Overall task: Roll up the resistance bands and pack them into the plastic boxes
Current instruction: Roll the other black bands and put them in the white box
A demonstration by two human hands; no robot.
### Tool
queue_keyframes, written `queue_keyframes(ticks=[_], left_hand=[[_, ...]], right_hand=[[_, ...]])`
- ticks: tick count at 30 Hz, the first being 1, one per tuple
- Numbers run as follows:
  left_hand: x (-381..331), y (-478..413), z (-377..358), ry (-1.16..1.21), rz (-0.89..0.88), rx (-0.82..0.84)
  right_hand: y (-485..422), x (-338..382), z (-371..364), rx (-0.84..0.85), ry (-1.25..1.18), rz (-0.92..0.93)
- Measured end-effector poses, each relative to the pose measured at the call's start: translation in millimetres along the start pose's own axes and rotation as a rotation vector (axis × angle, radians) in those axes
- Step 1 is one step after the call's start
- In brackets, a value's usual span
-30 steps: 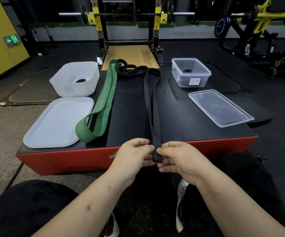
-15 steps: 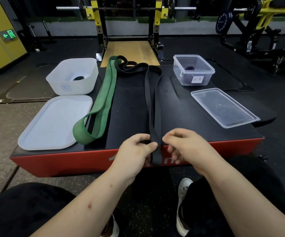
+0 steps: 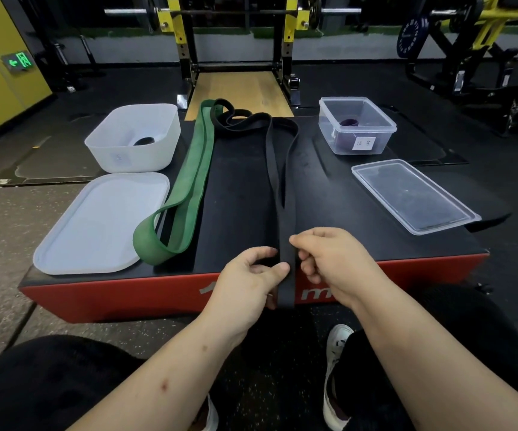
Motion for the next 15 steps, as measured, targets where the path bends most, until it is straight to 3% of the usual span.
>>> queue_keyframes(ticks=[3, 8, 15], left_hand=[[0.6, 0.1, -2.6, -0.022, 0.020, 0.000], [3.8, 3.7, -5.9, 0.014, 0.033, 0.023], [1.0, 5.1, -7.9, 0.216, 0.028, 0.096]], right_hand=[[3.0, -4.6, -1.3, -0.066, 0.132, -0.051], [-0.8, 1.0, 4.5, 0.043, 0.345, -0.120], [-14.3, 5.1, 10.6, 0.061, 0.261, -0.122]])
Point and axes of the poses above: each hand's wrist, its own y-axis away from the middle knuckle, its own z-axis out of the back of the hand, x = y × z, the point moved 1 cm from there along -y, towards the middle knuckle, and after that the axes turned 12 degrees about z, right-handed, at the moved point
